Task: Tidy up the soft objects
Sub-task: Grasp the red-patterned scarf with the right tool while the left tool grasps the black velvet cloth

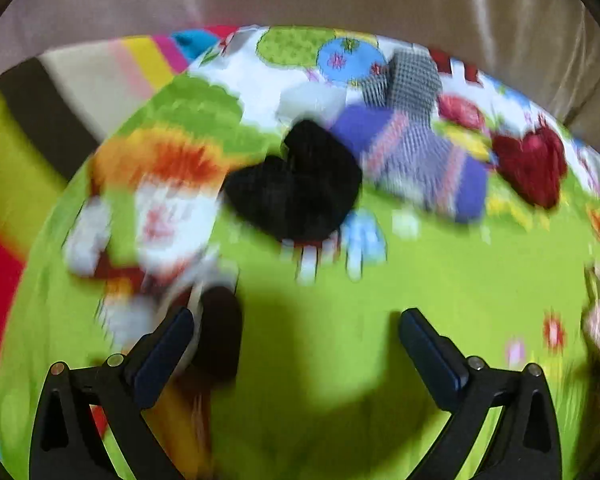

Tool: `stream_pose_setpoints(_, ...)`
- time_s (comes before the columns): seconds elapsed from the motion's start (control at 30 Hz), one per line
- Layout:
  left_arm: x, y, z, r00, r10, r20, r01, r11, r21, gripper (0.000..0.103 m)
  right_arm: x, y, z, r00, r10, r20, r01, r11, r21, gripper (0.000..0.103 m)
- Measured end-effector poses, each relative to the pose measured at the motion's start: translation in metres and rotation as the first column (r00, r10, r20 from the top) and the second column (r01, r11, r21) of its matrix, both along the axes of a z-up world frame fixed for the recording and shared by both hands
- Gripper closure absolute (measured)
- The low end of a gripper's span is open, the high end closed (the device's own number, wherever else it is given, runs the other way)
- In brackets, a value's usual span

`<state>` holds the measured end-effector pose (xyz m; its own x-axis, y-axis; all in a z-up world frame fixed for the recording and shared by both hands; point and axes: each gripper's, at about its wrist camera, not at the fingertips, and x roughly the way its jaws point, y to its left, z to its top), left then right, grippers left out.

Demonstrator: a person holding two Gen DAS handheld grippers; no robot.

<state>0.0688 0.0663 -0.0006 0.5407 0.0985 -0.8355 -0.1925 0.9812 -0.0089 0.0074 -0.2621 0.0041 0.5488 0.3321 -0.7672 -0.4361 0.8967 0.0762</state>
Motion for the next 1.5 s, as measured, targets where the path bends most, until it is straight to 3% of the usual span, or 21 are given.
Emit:
stream_pose_setpoints(0.17, 0.05, 0.013, -0.001, 0.999, 0.041, -0.01, -0.041, 0.999, 0.004, 0.0, -0.001, -0.007, -0.004, 1.0, -0.004, -0.011, 0.004, 1.0, 0.028, 0.075)
stream_pose_setpoints(0.23, 0.049, 0.017, 0.003, 0.998, 0.048, 0.047, -0.047, 0.999, -0.027, 0.025, -0.001, -0.006, -0.005, 1.0, -0.004, -0.013, 0.005, 1.0, 0.031, 0.075)
stream_pose_setpoints(0.27, 0.043, 0.017, 0.006, 0.996, 0.043, 0.08, -0.04, 0.998, -0.037, 0.075, -0.002, -0.006, -0.005, 1.0, -0.004, -0.013, 0.005, 0.999, 0.032, 0.075)
stream_pose_setpoints(0.3, 0.036, 0.017, 0.007, 0.996, 0.021, 0.089, -0.016, 0.998, -0.059, 0.082, -0.002, -0.006, -0.005, 1.0, -0.004, -0.013, 0.005, 0.999, 0.033, 0.075)
stream_pose_setpoints(0.4, -0.011, 0.013, 0.017, 0.987, -0.029, 0.156, 0.049, 0.991, -0.126, 0.083, -0.001, -0.007, -0.005, 1.0, -0.003, -0.017, 0.004, 0.999, 0.04, 0.075)
stream_pose_setpoints(0.53, -0.101, -0.01, 0.033, 0.968, -0.089, 0.233, 0.111, 0.99, -0.085, 0.083, -0.001, -0.008, -0.005, 1.0, -0.004, -0.019, 0.005, 0.999, 0.047, 0.075)
stream_pose_setpoints(0.63, -0.144, -0.019, 0.035, 0.964, -0.09, 0.252, 0.112, 0.991, -0.076, 0.082, -0.001, -0.008, -0.005, 1.0, -0.004, -0.02, 0.005, 0.999, 0.049, 0.075)
stream_pose_setpoints(1.13, -0.14, -0.016, 0.011, 0.982, -0.042, 0.186, 0.073, 0.984, -0.162, 0.082, -0.001, -0.009, -0.005, 1.0, -0.008, -0.021, 0.009, 0.999, 0.047, 0.075)
stream_pose_setpoints(1.3, -0.149, -0.017, 0.02, 0.972, -0.02, 0.236, 0.05, 0.991, -0.121, 0.082, -0.002, -0.01, -0.002, 0.999, -0.037, -0.002, 0.037, 0.999, 0.03, 0.076)
stream_pose_setpoints(1.43, -0.169, -0.021, 0.037, 0.964, -0.012, 0.266, 0.054, 0.987, -0.15, 0.082, -0.018, -0.023, 0.013, 0.994, -0.103, 0.02, 0.101, 0.99, 0.101, 0.076)
stream_pose_setpoints(1.5, -0.182, -0.029, 0.05, 0.954, -0.034, 0.298, 0.072, 0.99, -0.118, 0.082, -0.036, -0.024, 0.026, 0.994, -0.102, 0.043, 0.095, 0.986, 0.136, 0.076)
